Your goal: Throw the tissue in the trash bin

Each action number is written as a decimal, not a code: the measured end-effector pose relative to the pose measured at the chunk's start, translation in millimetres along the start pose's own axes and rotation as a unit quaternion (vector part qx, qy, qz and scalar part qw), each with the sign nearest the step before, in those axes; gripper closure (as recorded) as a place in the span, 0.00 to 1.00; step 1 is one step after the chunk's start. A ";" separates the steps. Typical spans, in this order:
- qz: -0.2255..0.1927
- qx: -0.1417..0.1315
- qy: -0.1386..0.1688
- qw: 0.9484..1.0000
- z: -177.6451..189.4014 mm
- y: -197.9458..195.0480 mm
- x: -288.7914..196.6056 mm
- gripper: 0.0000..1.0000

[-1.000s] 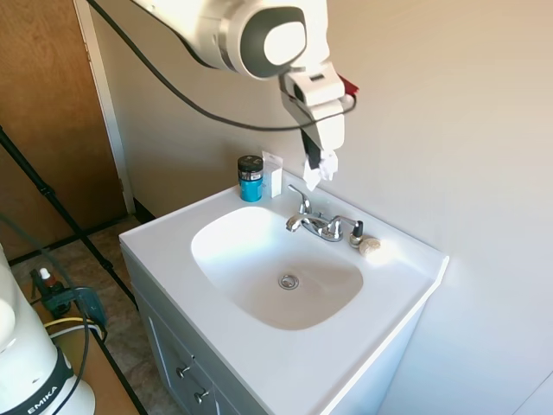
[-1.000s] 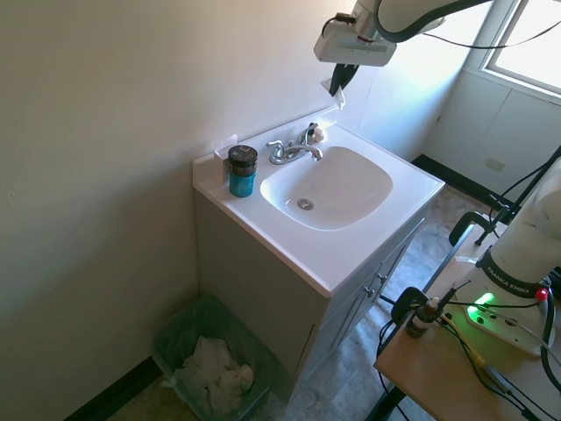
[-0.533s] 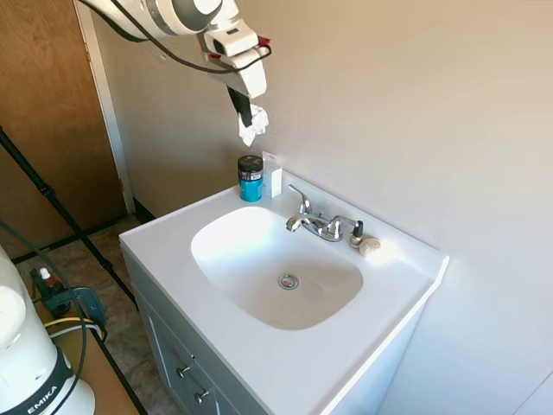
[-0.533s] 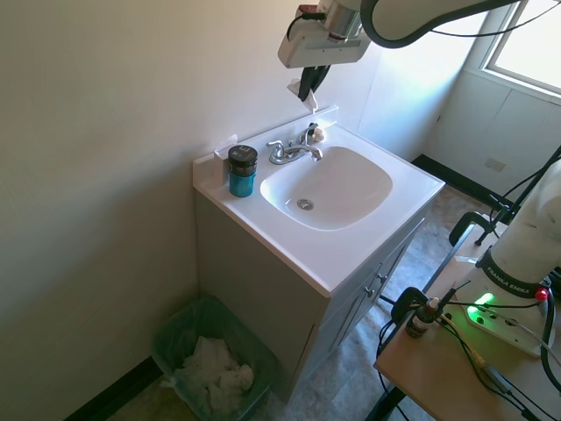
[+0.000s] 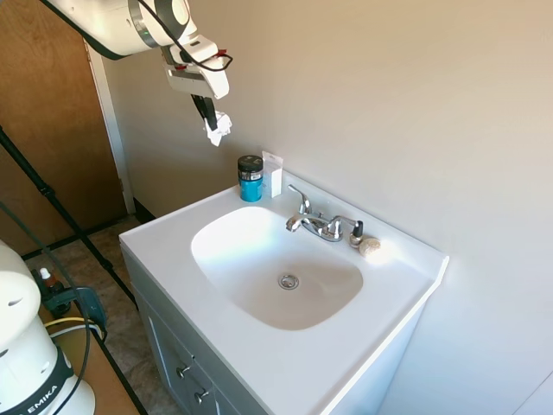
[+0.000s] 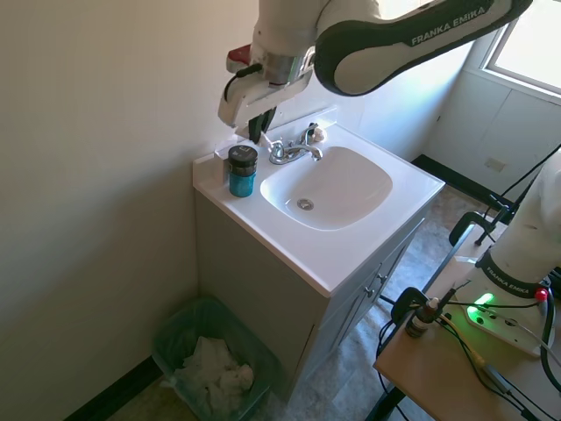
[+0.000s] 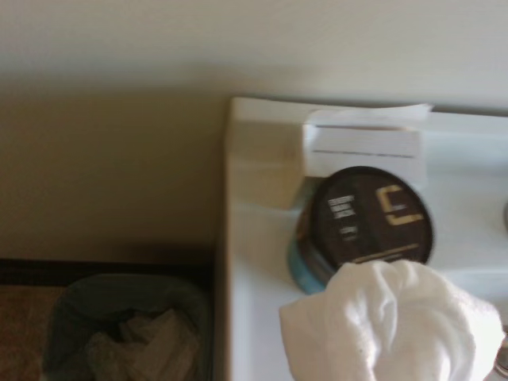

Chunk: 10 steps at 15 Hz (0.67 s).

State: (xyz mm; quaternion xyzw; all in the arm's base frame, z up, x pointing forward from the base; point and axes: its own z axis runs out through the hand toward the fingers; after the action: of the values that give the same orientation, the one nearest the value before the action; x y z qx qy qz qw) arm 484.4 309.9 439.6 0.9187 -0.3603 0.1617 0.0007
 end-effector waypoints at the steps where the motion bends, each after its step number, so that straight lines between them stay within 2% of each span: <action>1: -0.014 -0.001 -0.002 1.000 0.6 -11.2 -14.6 1.00; 5: -0.067 -0.021 -0.012 0.997 28.1 -47.0 -76.5 1.00; 10: -0.091 -0.061 -0.045 0.993 106.0 -78.0 -99.2 1.00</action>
State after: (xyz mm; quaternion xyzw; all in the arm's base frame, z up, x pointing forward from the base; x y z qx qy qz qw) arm 499.3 420.8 318.6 0.9523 -0.2841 0.0973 0.0550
